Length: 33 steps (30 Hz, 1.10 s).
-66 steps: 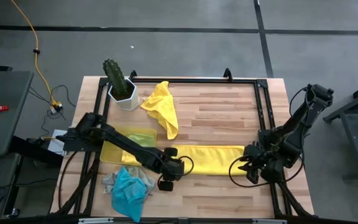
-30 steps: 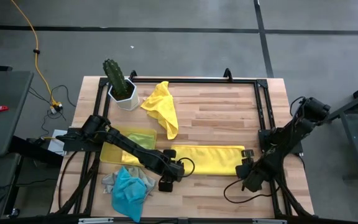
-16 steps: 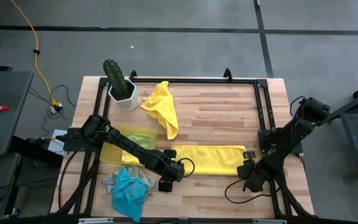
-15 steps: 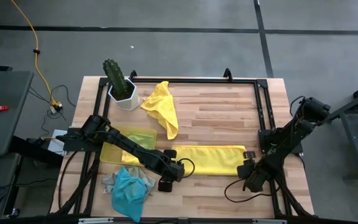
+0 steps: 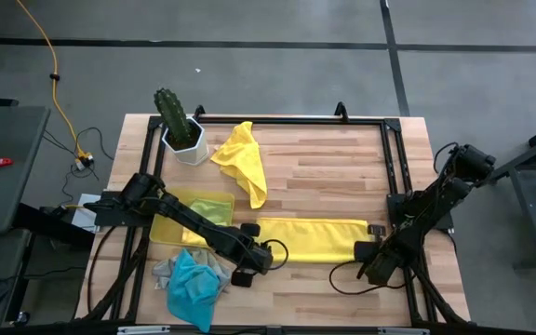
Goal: Fold microfiber towels
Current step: Fold the right yellow microfiber towel
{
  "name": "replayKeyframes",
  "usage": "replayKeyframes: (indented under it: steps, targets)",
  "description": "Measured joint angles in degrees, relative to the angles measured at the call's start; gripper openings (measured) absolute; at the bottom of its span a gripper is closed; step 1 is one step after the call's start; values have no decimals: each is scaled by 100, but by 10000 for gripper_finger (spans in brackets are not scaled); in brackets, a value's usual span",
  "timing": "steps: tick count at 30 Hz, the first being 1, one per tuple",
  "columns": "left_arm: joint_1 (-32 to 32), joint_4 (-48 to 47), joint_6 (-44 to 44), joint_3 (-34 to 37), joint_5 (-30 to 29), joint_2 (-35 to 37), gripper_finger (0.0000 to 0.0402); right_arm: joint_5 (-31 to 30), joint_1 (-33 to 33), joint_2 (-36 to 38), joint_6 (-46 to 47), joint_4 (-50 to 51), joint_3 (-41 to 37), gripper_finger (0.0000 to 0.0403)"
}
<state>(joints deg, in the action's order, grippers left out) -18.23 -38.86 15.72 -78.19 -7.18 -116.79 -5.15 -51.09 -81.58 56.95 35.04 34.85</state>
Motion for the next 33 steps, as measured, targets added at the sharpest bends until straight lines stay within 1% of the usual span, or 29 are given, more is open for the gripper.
replayKeyframes:
  steps: [1,2,7,11,14,20,24,29,33]
  targets:
    - [-15,-88,50,0,35,0,23,37,27,0,63,-111,-4,10]
    - [-32,-148,112,0,85,0,12,71,59,-2,136,-241,-3,11]
    - [-180,-232,417,0,282,53,4,433,229,-9,441,-763,-7,3]
    - [-238,-257,581,2,745,176,2,745,315,87,728,-1118,-20,1]
    - [-250,-339,664,2,942,256,1,824,349,281,825,-1206,-17,1]
    - [-95,-382,1144,2,1602,462,1,882,401,858,1095,-1034,-15,0]
    - [31,-453,1369,-2,1854,601,0,954,476,1185,1338,-882,-12,0]
    - [218,-484,1582,4,1880,654,0,949,692,1262,1515,-536,-9,0]
    - [428,-480,1875,4,1887,654,0,924,983,1231,1509,-235,-11,0]
